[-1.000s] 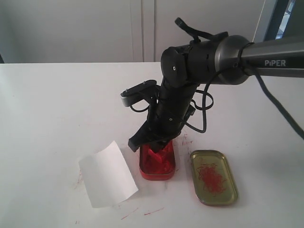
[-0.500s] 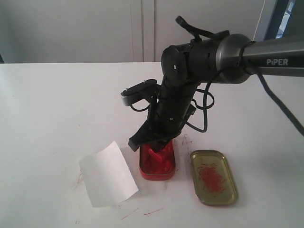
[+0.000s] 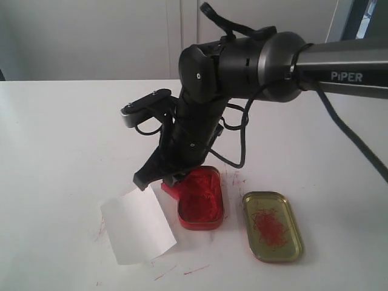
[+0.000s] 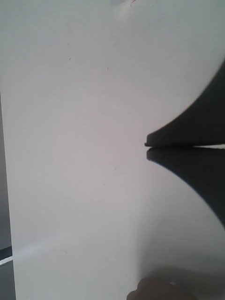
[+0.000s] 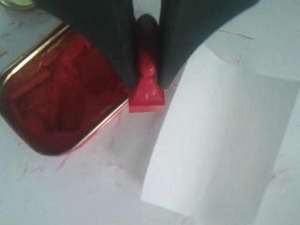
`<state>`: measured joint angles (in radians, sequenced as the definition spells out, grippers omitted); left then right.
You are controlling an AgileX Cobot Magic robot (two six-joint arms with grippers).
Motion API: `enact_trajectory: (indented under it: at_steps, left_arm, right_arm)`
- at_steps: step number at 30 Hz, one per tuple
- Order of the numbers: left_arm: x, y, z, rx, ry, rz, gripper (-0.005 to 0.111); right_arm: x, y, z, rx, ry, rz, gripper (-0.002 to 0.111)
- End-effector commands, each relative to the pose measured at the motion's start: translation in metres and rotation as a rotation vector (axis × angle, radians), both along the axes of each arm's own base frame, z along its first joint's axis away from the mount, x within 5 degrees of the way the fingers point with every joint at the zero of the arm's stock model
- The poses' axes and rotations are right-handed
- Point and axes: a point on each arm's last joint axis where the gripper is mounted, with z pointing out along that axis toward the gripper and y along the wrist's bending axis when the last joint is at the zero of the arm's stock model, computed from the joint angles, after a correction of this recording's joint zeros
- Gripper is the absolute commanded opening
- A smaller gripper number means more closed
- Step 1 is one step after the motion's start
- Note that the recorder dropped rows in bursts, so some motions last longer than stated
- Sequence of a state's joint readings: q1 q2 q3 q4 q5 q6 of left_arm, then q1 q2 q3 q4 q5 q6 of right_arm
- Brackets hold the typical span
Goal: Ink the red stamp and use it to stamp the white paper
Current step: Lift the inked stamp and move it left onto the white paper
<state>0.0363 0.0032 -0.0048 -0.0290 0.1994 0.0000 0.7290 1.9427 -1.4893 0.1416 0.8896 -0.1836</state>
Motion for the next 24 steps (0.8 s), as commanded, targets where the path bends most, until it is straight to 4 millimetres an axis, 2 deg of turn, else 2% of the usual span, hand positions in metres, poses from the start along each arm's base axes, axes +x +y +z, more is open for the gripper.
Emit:
enact_trajectory:
  at_steps: [1, 8, 14, 24]
  left_arm:
    - [0.0, 0.0, -0.002, -0.001, 0.004, 0.001, 0.0]
    - [0.0, 0.0, -0.002, -0.001, 0.004, 0.001, 0.0]
    - [0.0, 0.0, -0.002, -0.001, 0.004, 0.001, 0.0]
    - [0.0, 0.0, -0.002, -0.001, 0.004, 0.001, 0.0]
  right_arm:
    - [-0.009, 0.013, 0.01, 0.019, -0.029, 0.048, 0.0]
    - [-0.016, 0.032, 0.011, 0.023, -0.042, 0.114, 0.0]
    - [-0.021, 0.049, -0.001, -0.012, -0.027, 0.201, 0.0]
    - [-0.018, 0.059, -0.017, -0.038, -0.004, 0.231, 0.0]
